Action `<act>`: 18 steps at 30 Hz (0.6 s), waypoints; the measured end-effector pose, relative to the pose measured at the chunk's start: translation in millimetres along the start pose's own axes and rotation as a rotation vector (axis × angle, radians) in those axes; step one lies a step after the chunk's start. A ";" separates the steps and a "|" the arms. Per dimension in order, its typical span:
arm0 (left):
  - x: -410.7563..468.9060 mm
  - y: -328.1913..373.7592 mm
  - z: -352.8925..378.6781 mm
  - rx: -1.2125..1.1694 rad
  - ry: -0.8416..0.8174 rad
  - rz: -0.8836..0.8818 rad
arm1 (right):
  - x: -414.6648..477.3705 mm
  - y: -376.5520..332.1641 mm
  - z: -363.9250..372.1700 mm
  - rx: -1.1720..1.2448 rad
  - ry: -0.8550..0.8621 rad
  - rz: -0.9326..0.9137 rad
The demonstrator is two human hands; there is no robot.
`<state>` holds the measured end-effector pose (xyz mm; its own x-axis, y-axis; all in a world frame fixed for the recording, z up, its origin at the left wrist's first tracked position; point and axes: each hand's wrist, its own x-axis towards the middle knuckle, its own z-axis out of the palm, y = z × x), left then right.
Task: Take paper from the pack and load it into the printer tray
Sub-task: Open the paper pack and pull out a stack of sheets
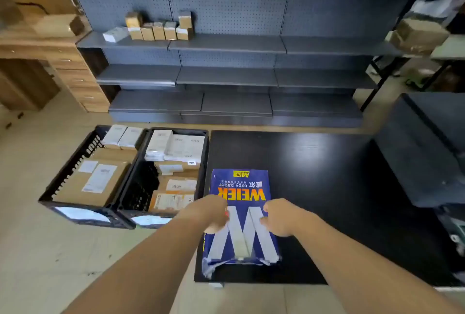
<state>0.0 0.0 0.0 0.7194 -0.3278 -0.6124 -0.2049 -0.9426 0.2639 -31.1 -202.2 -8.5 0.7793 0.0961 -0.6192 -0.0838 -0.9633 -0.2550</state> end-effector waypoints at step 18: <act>45.5 -23.0 119.1 -0.140 -0.102 -0.059 | 53.7 30.1 111.4 0.043 -0.026 -0.033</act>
<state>-41.7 -0.9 -122.7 0.6547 -0.2836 -0.7007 -0.0645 -0.9446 0.3220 -61.0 -198.1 -132.2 0.7660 0.1349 -0.6285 -0.0852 -0.9478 -0.3072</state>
